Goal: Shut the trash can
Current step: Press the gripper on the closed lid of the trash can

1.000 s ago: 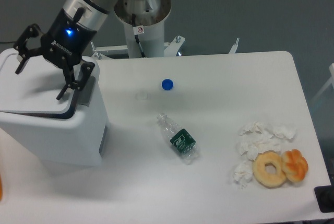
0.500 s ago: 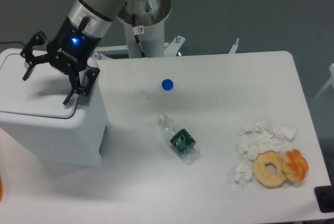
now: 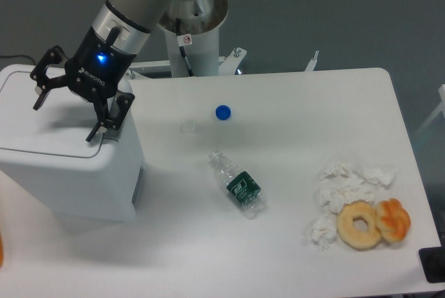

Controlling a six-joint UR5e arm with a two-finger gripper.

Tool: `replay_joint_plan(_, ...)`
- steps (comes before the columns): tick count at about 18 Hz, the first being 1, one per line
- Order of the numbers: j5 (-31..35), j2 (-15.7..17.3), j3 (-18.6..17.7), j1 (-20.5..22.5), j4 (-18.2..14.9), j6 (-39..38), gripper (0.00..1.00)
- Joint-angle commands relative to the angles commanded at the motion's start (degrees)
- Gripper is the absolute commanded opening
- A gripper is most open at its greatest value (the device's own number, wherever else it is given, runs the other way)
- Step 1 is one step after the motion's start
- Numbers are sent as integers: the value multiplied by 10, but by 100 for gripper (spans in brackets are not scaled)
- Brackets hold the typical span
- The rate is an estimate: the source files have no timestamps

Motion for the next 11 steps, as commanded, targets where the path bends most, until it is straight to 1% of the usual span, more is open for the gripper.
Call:
replay_joint_plan(5,-1,1,-7,1,0,1,100)
replay_joint_plan(11,-2,12,-18,0,-1,1,100)
